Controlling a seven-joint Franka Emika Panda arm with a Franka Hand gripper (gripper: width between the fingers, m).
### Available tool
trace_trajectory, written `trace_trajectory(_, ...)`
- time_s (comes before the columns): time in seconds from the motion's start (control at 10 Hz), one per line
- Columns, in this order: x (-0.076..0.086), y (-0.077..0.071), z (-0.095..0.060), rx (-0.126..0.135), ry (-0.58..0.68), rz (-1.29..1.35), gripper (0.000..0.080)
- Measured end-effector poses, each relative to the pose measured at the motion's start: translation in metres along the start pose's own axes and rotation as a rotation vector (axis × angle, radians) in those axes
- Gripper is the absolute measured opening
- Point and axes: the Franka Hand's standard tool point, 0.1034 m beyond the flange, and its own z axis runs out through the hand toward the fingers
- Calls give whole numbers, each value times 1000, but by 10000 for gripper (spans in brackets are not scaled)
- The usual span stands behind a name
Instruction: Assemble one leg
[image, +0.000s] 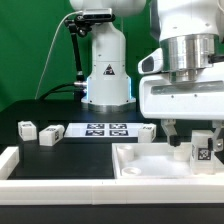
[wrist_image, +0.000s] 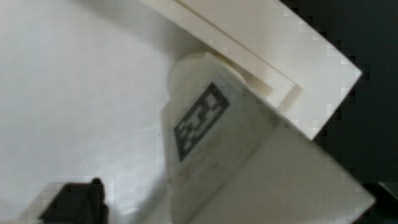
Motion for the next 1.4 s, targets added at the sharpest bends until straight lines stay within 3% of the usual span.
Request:
trace_trajectory(0.6,-4,-5,-1,-40,10,-703,649)
trace_trajectory(0.8,-5,-5,0,-37,15,-658,649)
trace_trajectory(1.0,-5,-5,0,-37,15,-657,381)
trace_trajectory(1.1,-5,-5,0,-37,16,-639,381)
trace_trajectory(1.2,-5,-5,0,-37,16,-635,290)
trace_trajectory(1.4,-3,-4,0,-30,19,-401,290)
